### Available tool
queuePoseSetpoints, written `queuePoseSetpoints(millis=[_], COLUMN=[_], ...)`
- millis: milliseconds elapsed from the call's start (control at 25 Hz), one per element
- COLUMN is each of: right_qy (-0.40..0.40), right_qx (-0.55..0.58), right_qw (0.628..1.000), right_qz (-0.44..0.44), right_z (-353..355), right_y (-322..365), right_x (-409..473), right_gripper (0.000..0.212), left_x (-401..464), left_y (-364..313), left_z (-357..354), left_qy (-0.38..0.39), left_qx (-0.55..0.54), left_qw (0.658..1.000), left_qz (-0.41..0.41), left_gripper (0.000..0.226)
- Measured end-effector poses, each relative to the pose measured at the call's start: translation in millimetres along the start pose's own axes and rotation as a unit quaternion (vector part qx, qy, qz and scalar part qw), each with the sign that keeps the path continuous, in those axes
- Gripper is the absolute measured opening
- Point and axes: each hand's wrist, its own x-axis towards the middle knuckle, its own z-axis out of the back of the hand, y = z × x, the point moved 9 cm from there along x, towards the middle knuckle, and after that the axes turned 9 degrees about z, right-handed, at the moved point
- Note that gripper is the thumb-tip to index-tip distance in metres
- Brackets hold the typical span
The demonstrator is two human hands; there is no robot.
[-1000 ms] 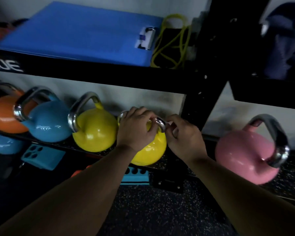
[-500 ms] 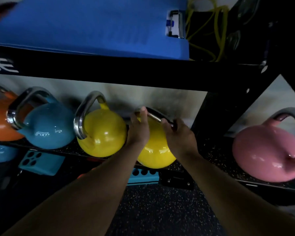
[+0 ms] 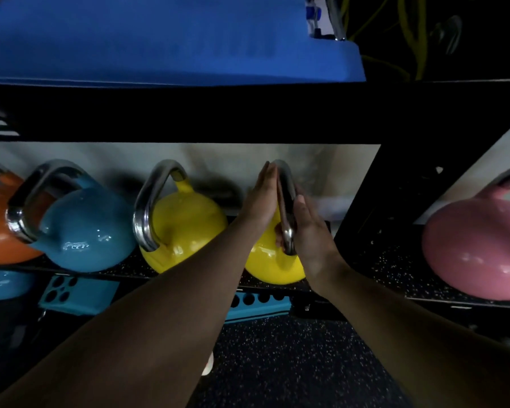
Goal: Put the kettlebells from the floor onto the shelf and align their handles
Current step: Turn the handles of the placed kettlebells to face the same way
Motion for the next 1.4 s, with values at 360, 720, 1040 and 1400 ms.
queuePoseSetpoints(millis=[360, 720, 1040, 1400], right_qy=[-0.026, -0.028, -0.012, 0.012], right_qx=[0.004, 0.037, 0.011, -0.026], right_qw=[0.999, 0.999, 1.0, 0.998], right_qz=[0.03, 0.013, 0.027, 0.061], right_z=[-17, -31, -27, -24], right_y=[-15, -18, -20, -19], right_x=[4, 7, 4, 6], right_gripper=[0.043, 0.043, 0.043, 0.045], left_x=[16, 28, 26, 21], left_y=[11, 13, 15, 7], left_z=[2, 9, 8, 11], left_qy=[0.032, 0.035, 0.035, 0.029], left_qx=[-0.046, -0.004, 0.022, 0.026], left_qw=[0.998, 0.999, 0.999, 0.998], left_qz=[0.006, -0.022, -0.02, -0.054], left_gripper=[0.062, 0.063, 0.059, 0.053])
